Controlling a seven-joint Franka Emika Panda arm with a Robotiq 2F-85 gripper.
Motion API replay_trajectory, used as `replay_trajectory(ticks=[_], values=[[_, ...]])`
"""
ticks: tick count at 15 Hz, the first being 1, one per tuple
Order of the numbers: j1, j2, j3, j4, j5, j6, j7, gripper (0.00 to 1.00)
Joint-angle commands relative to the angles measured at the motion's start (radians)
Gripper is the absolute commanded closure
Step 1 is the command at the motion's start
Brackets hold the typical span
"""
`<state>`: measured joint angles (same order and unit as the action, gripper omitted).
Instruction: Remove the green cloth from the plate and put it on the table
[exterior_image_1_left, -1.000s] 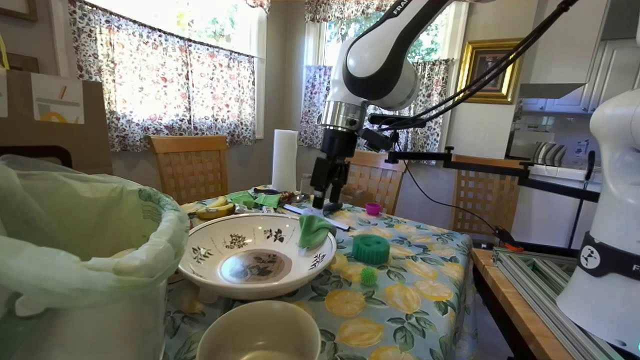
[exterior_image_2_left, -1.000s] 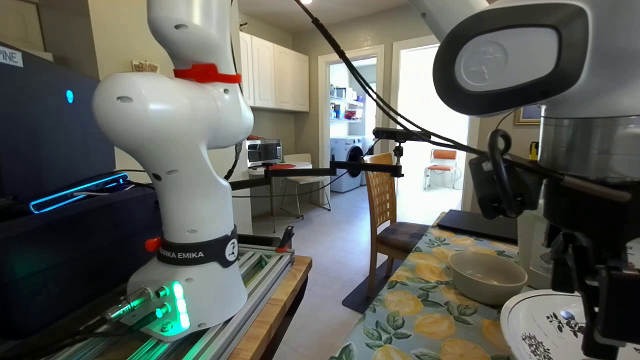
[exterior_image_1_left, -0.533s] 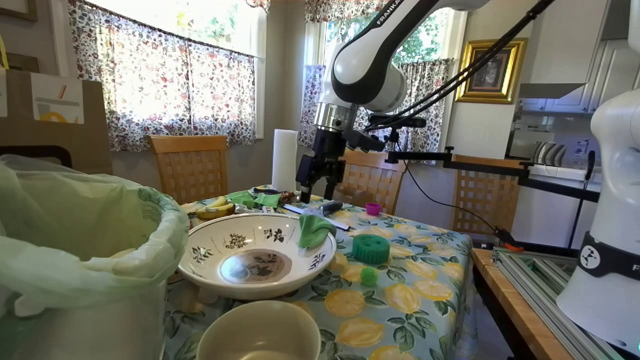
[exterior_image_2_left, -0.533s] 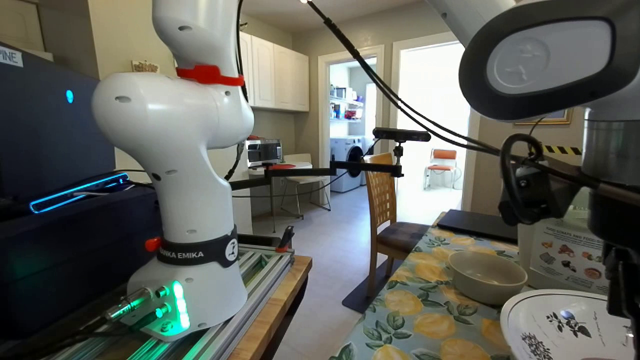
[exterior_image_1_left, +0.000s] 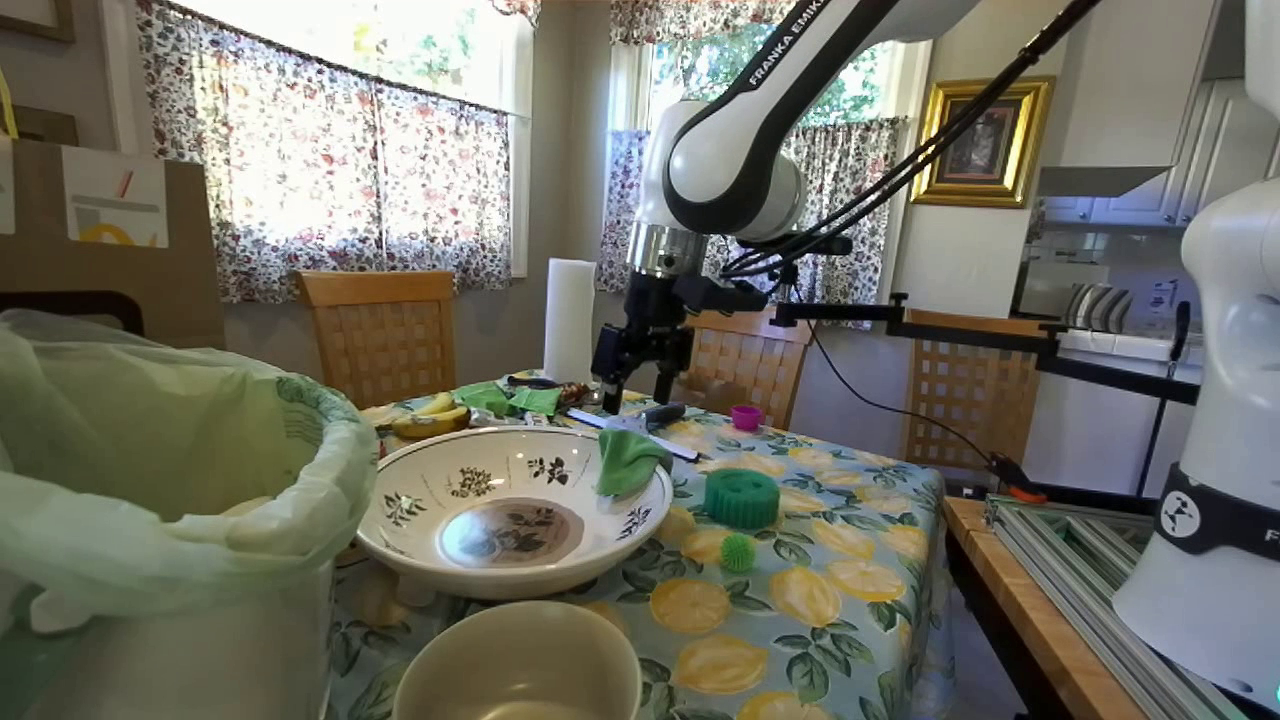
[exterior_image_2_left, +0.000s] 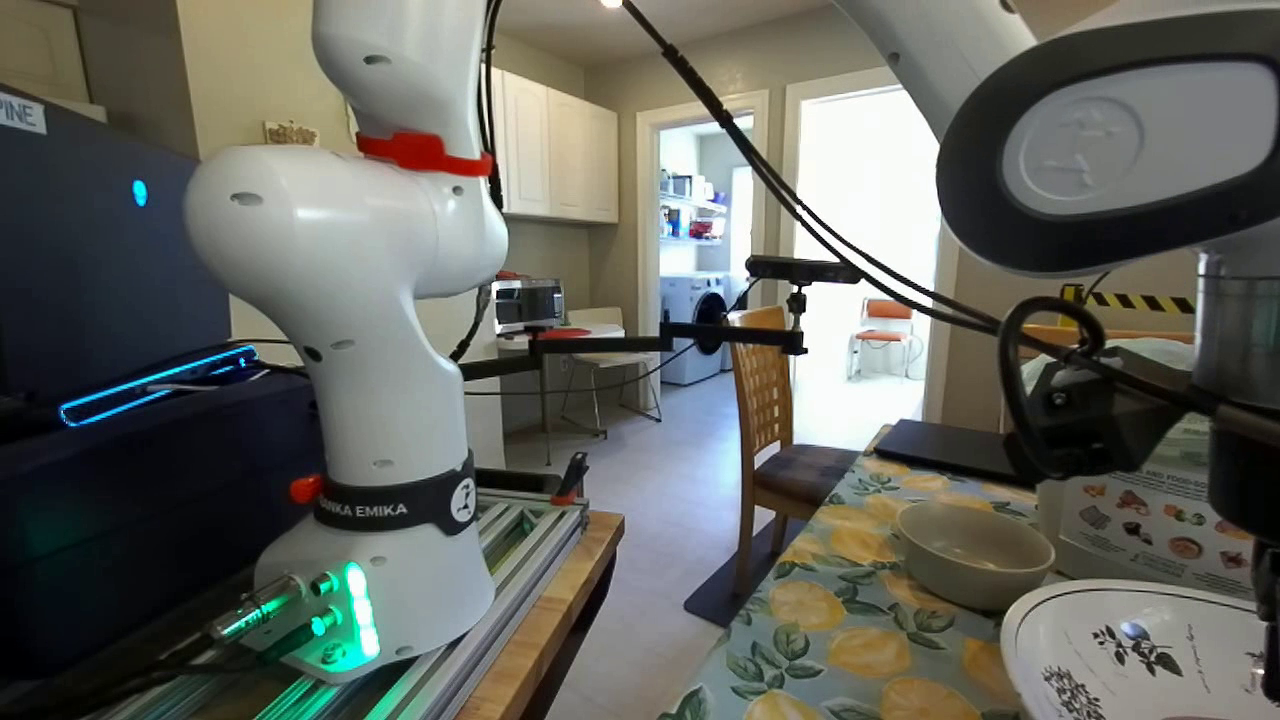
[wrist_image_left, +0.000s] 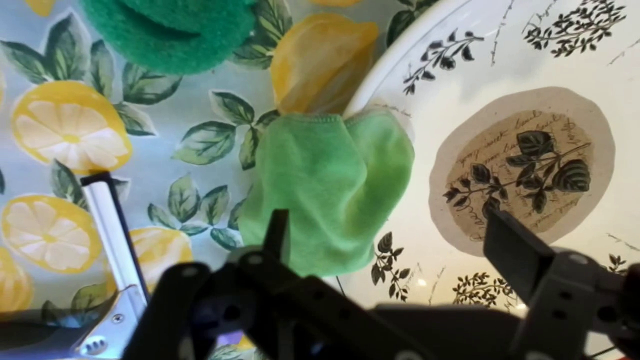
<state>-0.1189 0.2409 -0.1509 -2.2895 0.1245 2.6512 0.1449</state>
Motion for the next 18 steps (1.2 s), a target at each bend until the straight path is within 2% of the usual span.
replay_trajectory(ticks=[1,9,18], values=[[-0.004,-0.001,0.004,0.001,-0.003,-0.002,0.003,0.0],[-0.004,0.005,0.005,0.007,-0.001,0.002,0.005,0.0],[-0.01,0.069,-0.005,0.074,0.003,0.004,0.037,0.0]])
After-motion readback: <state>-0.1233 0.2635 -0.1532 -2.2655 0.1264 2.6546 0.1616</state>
